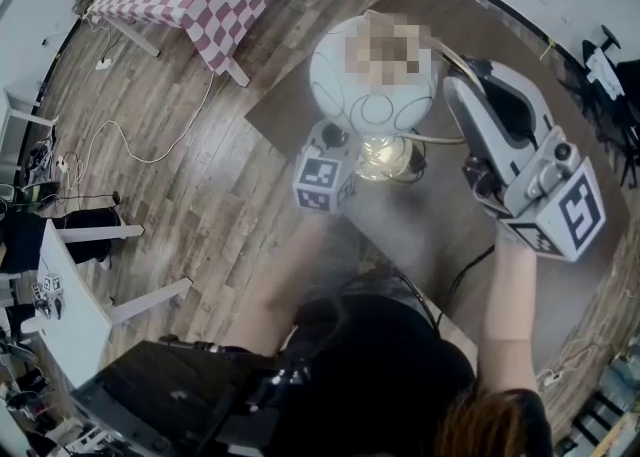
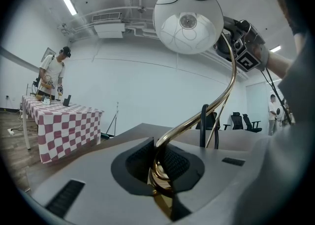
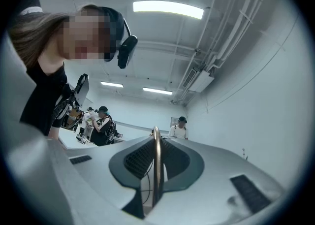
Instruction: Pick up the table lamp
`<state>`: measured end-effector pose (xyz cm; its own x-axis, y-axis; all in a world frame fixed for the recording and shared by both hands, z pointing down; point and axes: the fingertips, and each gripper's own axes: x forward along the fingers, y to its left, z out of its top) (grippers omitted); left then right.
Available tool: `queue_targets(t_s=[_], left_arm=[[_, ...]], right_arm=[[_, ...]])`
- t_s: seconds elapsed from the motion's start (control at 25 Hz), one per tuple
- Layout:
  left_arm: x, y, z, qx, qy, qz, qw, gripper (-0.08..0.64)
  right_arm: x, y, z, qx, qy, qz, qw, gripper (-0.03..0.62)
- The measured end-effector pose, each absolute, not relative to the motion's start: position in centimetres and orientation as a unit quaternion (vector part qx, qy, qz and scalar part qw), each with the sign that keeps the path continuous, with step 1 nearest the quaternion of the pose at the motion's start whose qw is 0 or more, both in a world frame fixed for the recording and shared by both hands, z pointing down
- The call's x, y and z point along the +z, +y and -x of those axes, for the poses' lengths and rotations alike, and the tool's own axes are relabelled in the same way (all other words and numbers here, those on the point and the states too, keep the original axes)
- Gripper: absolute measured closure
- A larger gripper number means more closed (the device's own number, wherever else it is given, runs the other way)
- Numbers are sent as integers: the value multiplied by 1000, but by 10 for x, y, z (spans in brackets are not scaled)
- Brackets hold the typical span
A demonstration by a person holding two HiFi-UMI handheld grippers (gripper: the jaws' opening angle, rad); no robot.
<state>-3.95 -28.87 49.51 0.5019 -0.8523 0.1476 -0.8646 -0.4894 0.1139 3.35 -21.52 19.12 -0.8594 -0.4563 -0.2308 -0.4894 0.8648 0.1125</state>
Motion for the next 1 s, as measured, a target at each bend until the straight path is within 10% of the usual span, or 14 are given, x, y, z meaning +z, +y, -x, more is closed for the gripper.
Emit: queue_targets(t_s=[1.0], left_arm=[[451,-290,19,45,-483,-871,81,534]], right_arm=[[147,-210,-53,89,956,254,116,549]])
